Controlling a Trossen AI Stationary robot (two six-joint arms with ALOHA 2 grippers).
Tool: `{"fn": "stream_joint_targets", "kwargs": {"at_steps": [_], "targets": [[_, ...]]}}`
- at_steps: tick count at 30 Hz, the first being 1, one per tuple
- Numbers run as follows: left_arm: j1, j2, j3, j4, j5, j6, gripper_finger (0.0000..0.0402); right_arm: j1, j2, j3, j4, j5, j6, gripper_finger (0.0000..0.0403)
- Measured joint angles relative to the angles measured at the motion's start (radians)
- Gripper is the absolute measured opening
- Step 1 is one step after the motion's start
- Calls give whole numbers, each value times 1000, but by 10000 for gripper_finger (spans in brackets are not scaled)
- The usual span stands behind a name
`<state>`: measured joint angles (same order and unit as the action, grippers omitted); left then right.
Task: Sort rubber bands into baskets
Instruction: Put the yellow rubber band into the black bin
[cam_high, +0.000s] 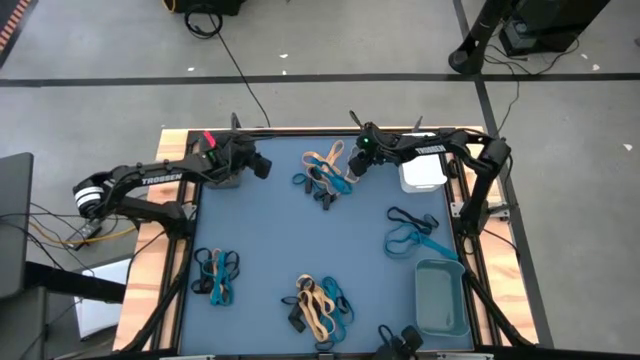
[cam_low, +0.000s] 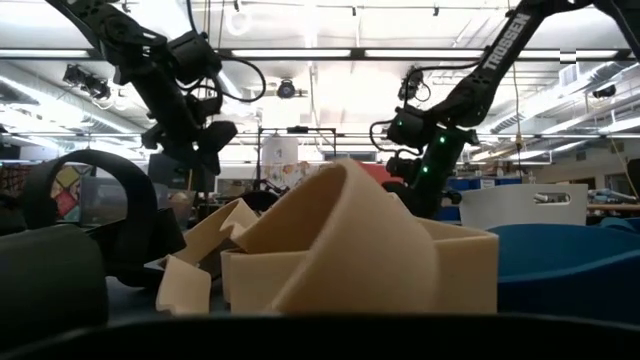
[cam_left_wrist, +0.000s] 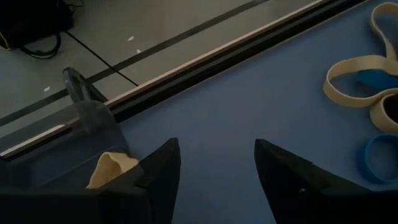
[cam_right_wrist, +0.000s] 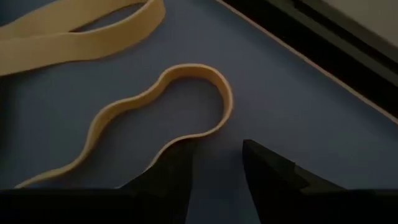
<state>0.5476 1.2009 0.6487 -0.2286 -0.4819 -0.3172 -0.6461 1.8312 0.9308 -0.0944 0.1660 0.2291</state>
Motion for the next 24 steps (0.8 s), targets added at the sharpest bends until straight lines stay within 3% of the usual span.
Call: {"fn": "stream_joint_targets", "kwargs": {"at_steps": [5, 24], "targets": [[0, -1, 0, 6, 30, 0, 209, 2, 0, 21, 1, -63, -4, 151], [0, -1, 0, 69, 31, 22, 209, 50, 16, 63, -72, -51, 33, 148]]}}
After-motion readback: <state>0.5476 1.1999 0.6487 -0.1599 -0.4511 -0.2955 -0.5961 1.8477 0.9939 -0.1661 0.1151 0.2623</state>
